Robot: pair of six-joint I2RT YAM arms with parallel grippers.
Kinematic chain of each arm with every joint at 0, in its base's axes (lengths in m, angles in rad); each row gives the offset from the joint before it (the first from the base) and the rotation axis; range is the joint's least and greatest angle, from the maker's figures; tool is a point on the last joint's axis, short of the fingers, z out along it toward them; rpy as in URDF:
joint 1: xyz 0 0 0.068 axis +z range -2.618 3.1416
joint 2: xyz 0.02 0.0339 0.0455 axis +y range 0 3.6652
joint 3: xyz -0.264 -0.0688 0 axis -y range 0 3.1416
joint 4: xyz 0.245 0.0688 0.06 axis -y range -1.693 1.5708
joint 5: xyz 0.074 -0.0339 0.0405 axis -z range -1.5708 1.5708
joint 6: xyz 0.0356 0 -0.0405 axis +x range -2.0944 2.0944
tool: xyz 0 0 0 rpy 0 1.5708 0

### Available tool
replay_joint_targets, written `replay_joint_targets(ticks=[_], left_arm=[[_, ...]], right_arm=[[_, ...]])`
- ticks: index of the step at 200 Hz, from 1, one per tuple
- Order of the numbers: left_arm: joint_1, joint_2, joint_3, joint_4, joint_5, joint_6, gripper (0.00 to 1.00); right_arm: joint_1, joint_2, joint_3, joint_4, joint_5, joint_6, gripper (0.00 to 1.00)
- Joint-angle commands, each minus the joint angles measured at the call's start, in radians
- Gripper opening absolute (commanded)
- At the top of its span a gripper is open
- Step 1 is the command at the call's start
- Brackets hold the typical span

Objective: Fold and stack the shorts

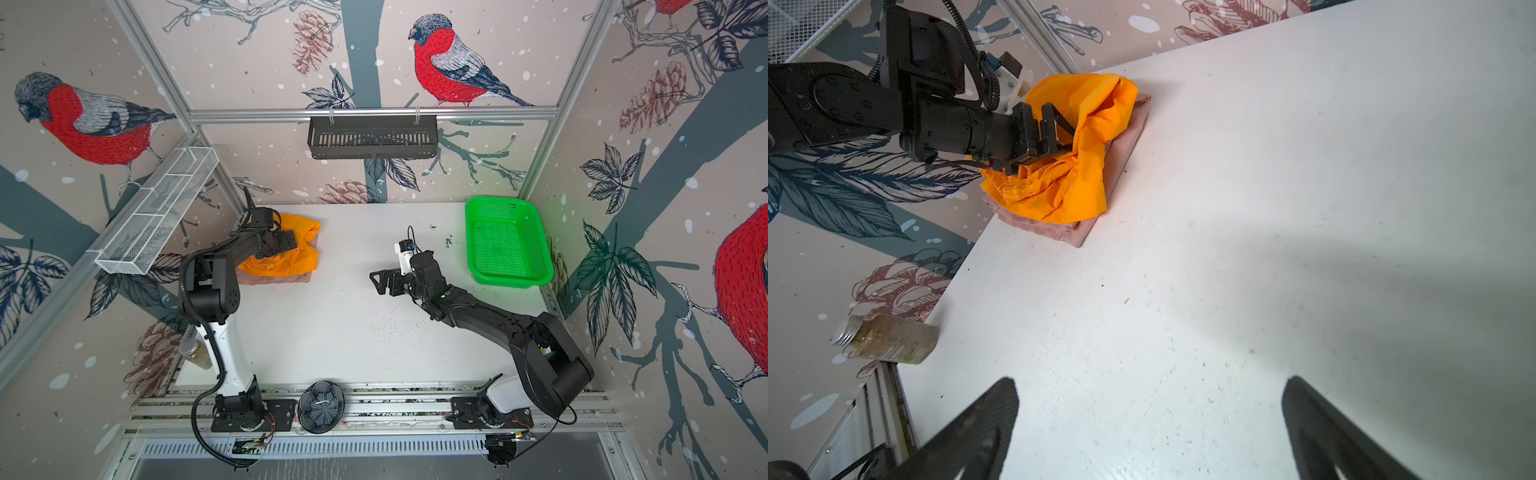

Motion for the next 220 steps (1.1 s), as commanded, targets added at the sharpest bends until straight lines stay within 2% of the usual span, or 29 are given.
replay_joint_targets(ticks=[1, 30, 52, 69, 81, 102, 125, 150, 160, 176, 189, 220], left_arm=[[0.016, 0.058, 0.068, 0.042, -0.048, 0.092, 0.98], [0.028, 0.09, 0.145, 0.016, -0.036, 0.105, 0.98], [0.026, -0.007, 0.053, 0.097, -0.025, 0.088, 0.98], [0.026, -0.141, -0.061, 0.167, 0.013, 0.061, 0.98], [0.021, -0.261, -0.171, 0.226, 0.052, 0.05, 0.98], [-0.005, -0.517, -0.42, 0.35, 0.034, 0.024, 0.98], [-0.057, -0.818, -0.733, 0.536, -0.038, -0.004, 0.98], [-0.098, -1.079, -1.099, 0.887, -0.063, -0.006, 0.98], [-0.097, -1.119, -1.186, 0.954, -0.12, -0.01, 0.98], [-0.097, -1.148, -1.236, 0.924, -0.194, 0.019, 0.98], [-0.098, -1.141, -1.281, 0.968, -0.234, 0.031, 0.98], [-0.098, -1.017, -1.382, 1.249, -0.214, 0.048, 0.98]], right_arm=[[-0.028, -0.017, 0.006, 0.034, 0.041, -0.007, 1.0], [-0.071, -0.056, 0.025, -0.022, 0.088, -0.07, 1.0], [-0.125, -0.089, 0.035, -0.077, 0.118, -0.142, 1.0], [-0.186, -0.134, 0.028, -0.114, 0.151, -0.182, 1.0], [-0.229, -0.171, 0.005, -0.123, 0.217, -0.2, 0.99], [-0.306, -0.296, -0.061, -0.12, 0.343, -0.232, 1.0], [-0.371, -0.424, -0.165, -0.075, 0.529, -0.259, 1.0], [-0.4, -0.543, -0.384, 0.126, 0.762, -0.304, 0.99], [-0.424, -0.559, -0.472, 0.235, 0.788, -0.319, 0.99], [-0.458, -0.542, -0.554, 0.336, 0.78, -0.337, 1.0], [-0.495, -0.496, -0.589, 0.41, 0.735, -0.333, 1.0], [-0.53, -0.316, -0.64, 0.67, 0.643, -0.396, 1.0]])
